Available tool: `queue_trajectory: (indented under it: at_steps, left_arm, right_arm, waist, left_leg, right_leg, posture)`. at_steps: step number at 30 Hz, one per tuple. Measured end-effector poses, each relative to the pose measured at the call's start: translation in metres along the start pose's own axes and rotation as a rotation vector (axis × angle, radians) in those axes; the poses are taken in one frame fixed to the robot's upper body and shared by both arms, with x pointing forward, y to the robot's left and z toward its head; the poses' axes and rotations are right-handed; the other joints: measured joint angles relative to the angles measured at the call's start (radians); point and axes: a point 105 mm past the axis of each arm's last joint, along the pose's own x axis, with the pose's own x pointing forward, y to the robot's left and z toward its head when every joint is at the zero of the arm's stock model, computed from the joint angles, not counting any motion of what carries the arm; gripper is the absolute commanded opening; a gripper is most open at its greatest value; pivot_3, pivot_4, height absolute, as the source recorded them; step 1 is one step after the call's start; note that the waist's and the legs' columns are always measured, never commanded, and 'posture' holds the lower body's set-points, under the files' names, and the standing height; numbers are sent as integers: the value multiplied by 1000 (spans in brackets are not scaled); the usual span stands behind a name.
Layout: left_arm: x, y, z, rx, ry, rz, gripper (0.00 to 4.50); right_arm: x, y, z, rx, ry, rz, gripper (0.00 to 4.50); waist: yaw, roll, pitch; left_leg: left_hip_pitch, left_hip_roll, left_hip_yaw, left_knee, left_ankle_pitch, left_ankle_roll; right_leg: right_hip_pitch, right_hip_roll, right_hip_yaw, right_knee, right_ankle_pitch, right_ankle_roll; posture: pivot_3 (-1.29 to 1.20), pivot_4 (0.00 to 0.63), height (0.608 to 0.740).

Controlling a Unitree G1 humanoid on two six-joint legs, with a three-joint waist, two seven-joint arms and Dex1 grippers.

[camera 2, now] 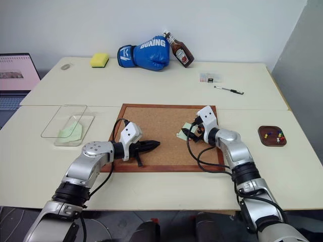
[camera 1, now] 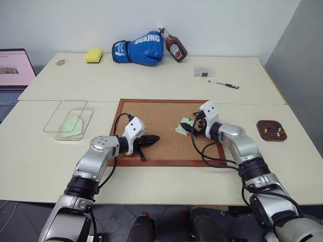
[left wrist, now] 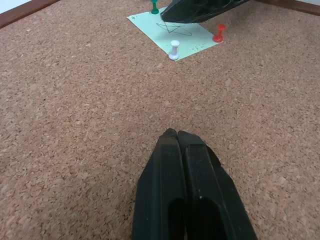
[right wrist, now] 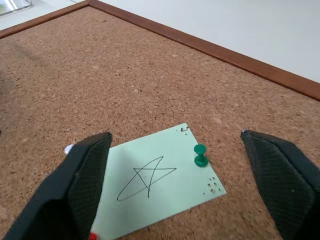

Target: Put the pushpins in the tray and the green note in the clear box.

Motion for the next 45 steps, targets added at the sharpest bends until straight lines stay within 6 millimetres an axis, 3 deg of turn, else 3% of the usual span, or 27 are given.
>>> queue_trajectory:
  at_steps: [13,17,29,35,41,45]
  left_arm:
    - [-4,2,1,17,23,-13,0]
    - [-4,2,0,23,29,-13,0]
    - [-4,1,1,36,34,-29,0]
    - [-3,0,0,35,45,-28,0]
    - [-3,0,0,35,46,-33,0]
    - [-2,-1,0,37,46,-35,0]
  right_arm:
    - [6,-6,-2,7,3,-13,680]
    - [7,-6,0,12,-9,-15,57]
    - [-3,-4,3,1,-25,-2,57]
    - [-15,7,54,-30,-186,37,57]
    - [-24,2,55,4,-183,5,57]
    - [-40,-19,65,11,-209,-102,57]
  waist:
    - [-12,0,0]
    - [-15,0,0]
    - [-16,0,0]
    - [-18,1,0]
    - [-17,1,0]
    - [-16,1,0]
  left_leg:
    - [0,0,0,0,0,0]
    - [0,0,0,0,0,0]
    - [-1,0,0,0,0,0]
    - [1,0,-1,0,0,0]
    - [1,0,-1,0,0,0]
    - [0,0,-1,0,0,0]
  right_leg:
    - [0,0,0,0,0,0]
    - [0,0,0,0,0,0]
    - [0,0,0,0,0,0]
    - [1,0,0,1,0,0]
    - [1,0,0,1,0,0]
    - [1,0,0,0,0,0]
  posture:
    - [0,150,740]
    - [0,150,740]
    - [0,150,740]
    - [0,150,740]
    - [0,150,740]
    - [0,150,740]
